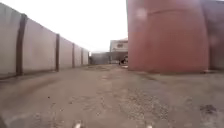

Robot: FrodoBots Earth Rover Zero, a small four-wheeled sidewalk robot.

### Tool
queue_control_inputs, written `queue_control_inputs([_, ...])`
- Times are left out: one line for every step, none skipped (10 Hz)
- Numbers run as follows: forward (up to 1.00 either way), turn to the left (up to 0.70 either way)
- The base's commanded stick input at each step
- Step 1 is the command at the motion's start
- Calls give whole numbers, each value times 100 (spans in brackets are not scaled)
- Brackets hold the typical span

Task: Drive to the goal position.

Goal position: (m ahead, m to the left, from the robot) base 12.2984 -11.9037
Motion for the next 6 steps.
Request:
queue_control_inputs([100,7])
queue_control_inputs([100,7])
queue_control_inputs([100,3])
queue_control_inputs([100,-18])
queue_control_inputs([100,-31])
queue_control_inputs([100,-25])
